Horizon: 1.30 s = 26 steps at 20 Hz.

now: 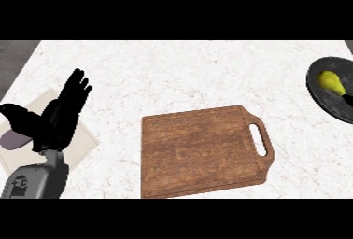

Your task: Pick the pear from the cutting board and place it in the pan

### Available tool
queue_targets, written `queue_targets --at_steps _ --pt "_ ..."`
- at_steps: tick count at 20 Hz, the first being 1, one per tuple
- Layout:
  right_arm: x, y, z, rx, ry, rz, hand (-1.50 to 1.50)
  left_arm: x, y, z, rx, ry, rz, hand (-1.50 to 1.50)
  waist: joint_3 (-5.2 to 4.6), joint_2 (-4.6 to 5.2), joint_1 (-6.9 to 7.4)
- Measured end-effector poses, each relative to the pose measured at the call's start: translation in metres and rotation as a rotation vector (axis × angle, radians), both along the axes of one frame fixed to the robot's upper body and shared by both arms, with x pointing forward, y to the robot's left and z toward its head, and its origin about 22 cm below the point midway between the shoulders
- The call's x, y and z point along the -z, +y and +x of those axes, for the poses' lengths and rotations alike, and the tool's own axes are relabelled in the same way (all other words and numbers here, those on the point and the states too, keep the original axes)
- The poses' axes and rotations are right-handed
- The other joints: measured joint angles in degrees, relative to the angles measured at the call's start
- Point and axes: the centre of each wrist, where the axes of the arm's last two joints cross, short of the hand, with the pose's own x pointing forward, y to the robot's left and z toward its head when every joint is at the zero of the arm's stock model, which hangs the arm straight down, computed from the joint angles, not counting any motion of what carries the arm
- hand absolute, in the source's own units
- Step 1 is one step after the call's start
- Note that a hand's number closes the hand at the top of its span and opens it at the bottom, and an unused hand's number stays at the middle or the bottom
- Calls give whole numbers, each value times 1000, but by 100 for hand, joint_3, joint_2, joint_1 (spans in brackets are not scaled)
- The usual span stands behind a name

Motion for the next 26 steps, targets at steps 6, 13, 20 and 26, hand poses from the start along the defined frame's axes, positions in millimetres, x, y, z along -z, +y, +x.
queue_targets --at_steps 6,13,20,26 --pt "7 -9 -10 -25 -40 102 -150 -1 3 5 -7 3 0 0 10 16 -25" --pt "-3 -35 -26 -14 -281 327 -150 4 6 0 -23 15 -2 0 8 -36 -131" --pt "-11 -88 -81 -20 -441 552 -150 -2 12 0 -49 15 5 0 5 -74 -264" --pt "-12 -124 -136 -112 -500 682 -150 1 15 -5 -62 18 5 0 -2 -99 -301"
